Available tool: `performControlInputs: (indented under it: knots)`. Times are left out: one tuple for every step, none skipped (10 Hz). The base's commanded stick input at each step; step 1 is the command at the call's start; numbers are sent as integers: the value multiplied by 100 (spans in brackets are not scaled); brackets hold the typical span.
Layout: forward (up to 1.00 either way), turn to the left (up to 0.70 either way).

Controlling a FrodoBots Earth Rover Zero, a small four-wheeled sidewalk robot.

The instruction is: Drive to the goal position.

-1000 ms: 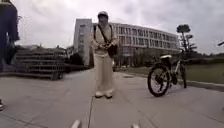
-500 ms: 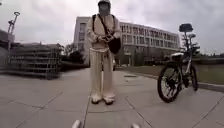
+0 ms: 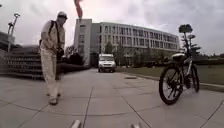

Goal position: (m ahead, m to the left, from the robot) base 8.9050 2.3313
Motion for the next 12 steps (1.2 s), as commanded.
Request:
performControlInputs:
  knots:
    - [0,0]
    - [0,0]
    - [52,0]
    - [80,0]
    - [85,0]
    - [85,0]
    - [85,0]
    - [85,0]
    - [85,0]
    - [85,0]
    - [85,0]
    - [85,0]
